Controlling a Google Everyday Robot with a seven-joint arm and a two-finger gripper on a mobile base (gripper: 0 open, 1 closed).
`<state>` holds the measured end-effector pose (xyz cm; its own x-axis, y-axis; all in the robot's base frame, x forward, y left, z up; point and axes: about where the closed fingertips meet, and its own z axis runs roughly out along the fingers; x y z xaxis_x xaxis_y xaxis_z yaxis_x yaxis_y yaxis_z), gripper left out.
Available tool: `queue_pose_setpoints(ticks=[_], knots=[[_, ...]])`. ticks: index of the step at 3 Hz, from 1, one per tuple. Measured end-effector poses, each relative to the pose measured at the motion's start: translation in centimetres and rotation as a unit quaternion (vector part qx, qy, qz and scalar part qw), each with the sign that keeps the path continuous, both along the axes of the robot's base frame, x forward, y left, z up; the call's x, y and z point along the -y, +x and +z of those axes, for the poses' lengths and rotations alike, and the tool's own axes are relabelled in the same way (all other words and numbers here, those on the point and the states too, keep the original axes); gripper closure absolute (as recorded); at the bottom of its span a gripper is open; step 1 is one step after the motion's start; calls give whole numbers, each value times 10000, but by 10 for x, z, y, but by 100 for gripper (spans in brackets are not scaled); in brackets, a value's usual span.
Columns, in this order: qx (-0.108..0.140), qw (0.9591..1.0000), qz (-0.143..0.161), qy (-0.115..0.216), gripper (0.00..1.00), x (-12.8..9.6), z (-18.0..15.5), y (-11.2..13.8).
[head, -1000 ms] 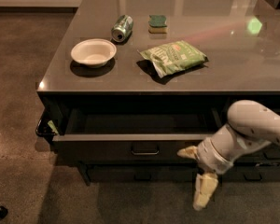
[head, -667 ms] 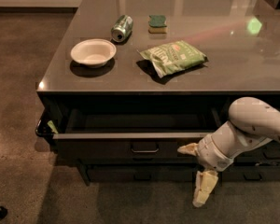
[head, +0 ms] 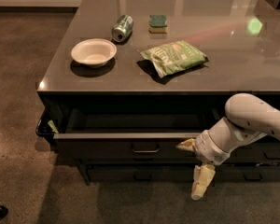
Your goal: Close top drawer
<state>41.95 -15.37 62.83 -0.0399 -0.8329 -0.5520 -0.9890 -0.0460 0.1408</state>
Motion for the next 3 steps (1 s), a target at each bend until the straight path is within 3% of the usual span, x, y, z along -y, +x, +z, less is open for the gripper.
queue_pose_setpoints(ticks=[2,3], knots=[[449,9988,-156,-71,0,7,-6,38],[868,9957,-329,-67,0,10,-10,58]])
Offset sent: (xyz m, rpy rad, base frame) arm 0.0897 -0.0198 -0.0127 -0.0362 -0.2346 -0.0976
